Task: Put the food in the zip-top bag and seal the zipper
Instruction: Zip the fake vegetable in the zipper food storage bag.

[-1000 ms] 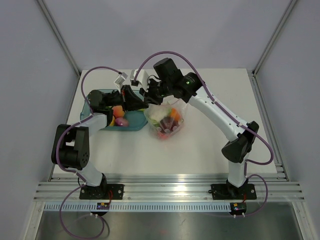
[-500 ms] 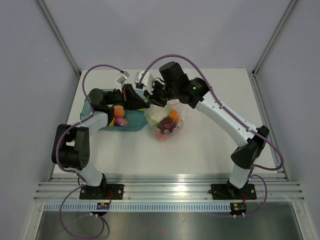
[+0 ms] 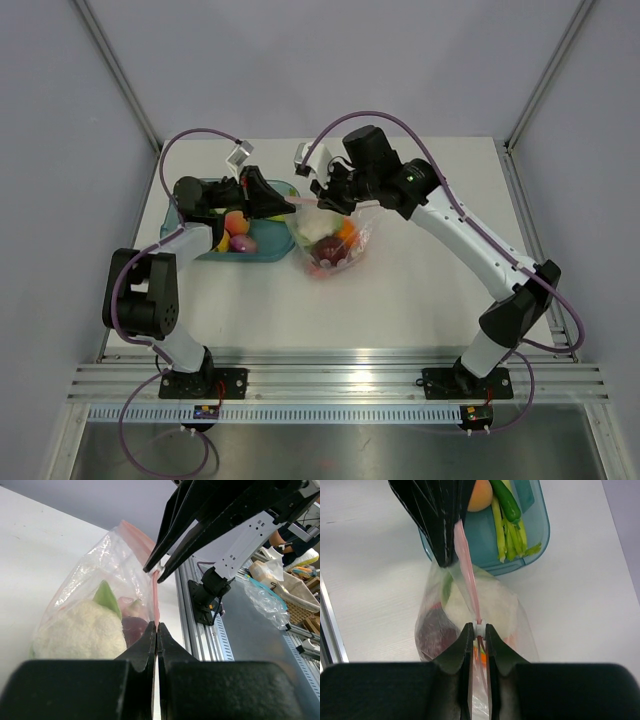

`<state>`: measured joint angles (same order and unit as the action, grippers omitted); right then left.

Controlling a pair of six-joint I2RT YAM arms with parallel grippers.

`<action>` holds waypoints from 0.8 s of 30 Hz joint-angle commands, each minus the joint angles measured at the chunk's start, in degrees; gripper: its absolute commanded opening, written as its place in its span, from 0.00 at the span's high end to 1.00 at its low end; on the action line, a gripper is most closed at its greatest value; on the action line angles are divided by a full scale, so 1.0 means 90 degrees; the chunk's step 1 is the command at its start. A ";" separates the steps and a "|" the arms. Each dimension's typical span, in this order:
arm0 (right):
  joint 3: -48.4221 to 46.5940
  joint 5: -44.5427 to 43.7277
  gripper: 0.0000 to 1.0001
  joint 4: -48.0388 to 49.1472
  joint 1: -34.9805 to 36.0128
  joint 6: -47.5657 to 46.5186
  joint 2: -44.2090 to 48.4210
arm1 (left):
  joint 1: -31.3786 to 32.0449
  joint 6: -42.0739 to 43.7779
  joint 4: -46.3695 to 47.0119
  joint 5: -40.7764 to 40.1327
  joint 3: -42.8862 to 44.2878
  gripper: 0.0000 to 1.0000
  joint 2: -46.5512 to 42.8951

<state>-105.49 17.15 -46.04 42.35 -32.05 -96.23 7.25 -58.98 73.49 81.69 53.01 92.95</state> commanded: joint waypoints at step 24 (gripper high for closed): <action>0.3674 -0.1553 1.00 0.0292 -0.1121 0.1169 0.3308 | -0.0571 -0.0029 0.2430 -0.0219 0.0184 1.00 -0.0142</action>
<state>-74.35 8.82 -41.67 33.45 -23.44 -69.08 3.70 -59.00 73.67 81.03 53.21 92.95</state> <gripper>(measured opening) 0.164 0.003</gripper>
